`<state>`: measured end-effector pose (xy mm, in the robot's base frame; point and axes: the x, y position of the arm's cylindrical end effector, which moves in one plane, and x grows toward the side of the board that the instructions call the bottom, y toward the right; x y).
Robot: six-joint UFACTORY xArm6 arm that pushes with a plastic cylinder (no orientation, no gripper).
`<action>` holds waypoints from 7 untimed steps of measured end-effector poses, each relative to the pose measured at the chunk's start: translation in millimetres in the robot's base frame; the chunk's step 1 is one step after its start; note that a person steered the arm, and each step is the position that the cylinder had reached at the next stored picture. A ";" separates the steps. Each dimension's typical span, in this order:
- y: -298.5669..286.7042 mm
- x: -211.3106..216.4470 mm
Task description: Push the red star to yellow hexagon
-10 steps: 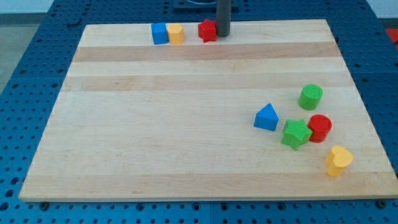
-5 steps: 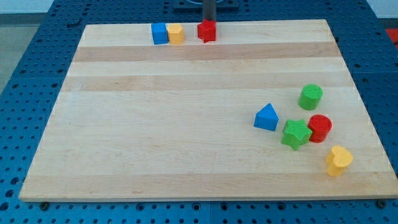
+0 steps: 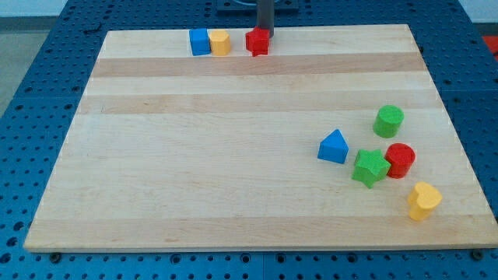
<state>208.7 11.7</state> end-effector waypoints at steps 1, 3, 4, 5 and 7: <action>5.5 0.0; 37.1 18.9; 27.4 26.1; -5.4 26.2; -24.9 28.1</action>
